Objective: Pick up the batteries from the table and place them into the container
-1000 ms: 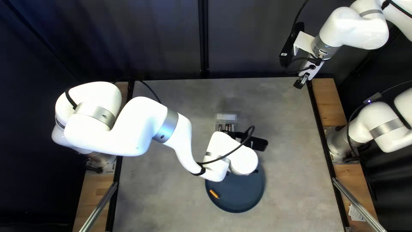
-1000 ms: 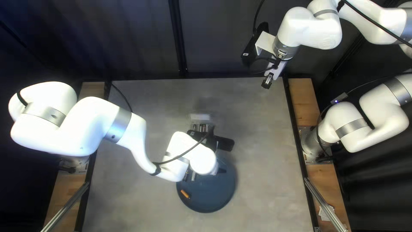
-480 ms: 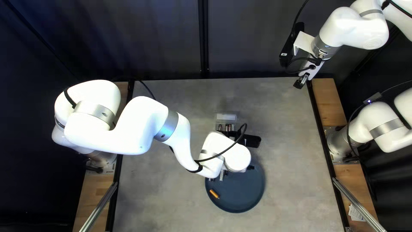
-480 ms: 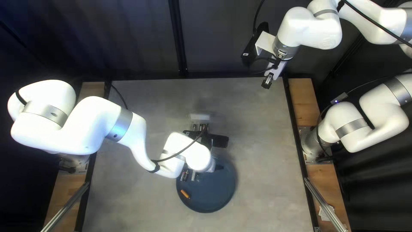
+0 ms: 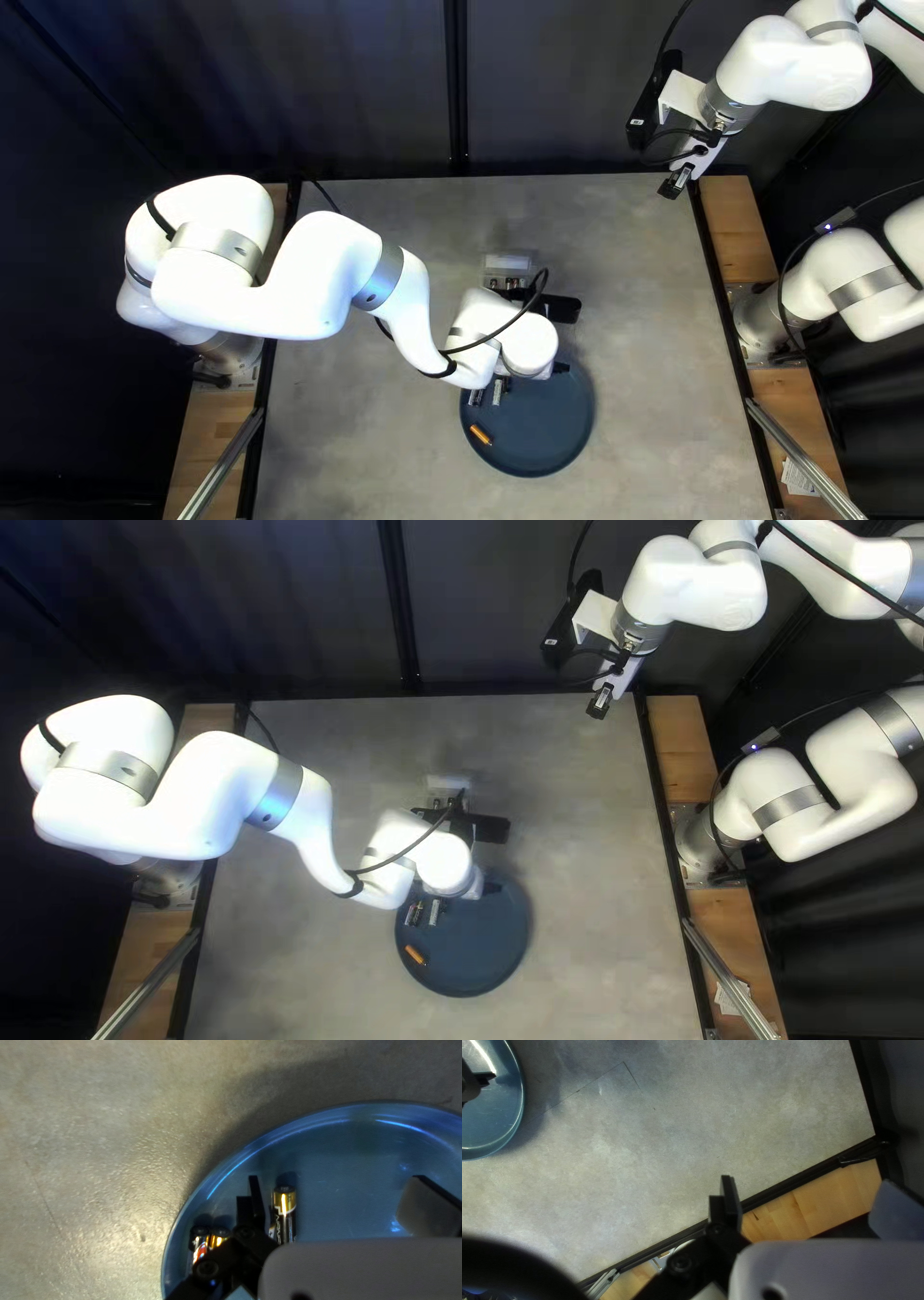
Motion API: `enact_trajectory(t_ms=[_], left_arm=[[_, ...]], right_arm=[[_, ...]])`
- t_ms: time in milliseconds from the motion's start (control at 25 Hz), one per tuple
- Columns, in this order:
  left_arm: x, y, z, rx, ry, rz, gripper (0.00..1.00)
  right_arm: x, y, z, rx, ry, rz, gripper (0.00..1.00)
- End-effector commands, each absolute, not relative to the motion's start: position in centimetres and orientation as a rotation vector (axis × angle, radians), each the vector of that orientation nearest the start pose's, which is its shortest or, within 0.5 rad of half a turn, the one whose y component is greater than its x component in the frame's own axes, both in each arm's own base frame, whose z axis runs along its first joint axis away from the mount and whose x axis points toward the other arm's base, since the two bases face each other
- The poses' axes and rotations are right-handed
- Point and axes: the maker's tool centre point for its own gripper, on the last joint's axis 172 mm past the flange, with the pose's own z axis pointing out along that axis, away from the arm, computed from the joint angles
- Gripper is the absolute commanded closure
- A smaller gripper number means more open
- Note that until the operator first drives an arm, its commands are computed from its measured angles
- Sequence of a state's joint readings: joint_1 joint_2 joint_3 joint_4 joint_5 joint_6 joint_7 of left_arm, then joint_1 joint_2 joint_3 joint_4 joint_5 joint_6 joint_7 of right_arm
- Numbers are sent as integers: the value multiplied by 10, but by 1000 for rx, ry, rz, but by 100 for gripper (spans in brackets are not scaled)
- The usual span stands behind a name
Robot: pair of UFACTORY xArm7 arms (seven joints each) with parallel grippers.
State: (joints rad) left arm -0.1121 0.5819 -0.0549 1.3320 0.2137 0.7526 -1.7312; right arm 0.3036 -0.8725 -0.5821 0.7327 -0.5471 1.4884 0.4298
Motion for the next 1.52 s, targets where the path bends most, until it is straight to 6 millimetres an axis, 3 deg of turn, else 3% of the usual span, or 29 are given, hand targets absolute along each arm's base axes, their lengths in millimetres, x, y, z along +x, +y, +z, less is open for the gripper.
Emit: enact_trajectory(t_ms=[40, 240, 480, 720, 920, 1080, 1280, 1520], left_arm=[[568, -70, 18, -2327, -2008, -138, 100], [565, -70, 17, -2310, -2021, -131, 100], [574, -83, 48, -2301, -1978, -167, 100], [580, -84, 53, -2342, -1907, -128, 100], [562, -43, 87, -2386, -1810, -160, 100], [553, 8, 126, -2321, -1719, -278, 100], [527, 54, 129, -2213, -1658, -368, 100], [518, 77, 118, -2172, -1628, -424, 100]], right_arm=[[246, -180, 277, -3145, 796, -84, 0], [246, -180, 277, -3145, 796, -84, 0], [246, -180, 277, -3145, 796, -84, 0], [246, -180, 277, -3145, 796, -84, 0], [246, -180, 277, -3145, 796, -84, 0], [246, -180, 277, -3145, 796, -84, 0], [246, -180, 277, -3145, 796, -84, 0], [246, -180, 277, -3145, 796, -84, 0]])
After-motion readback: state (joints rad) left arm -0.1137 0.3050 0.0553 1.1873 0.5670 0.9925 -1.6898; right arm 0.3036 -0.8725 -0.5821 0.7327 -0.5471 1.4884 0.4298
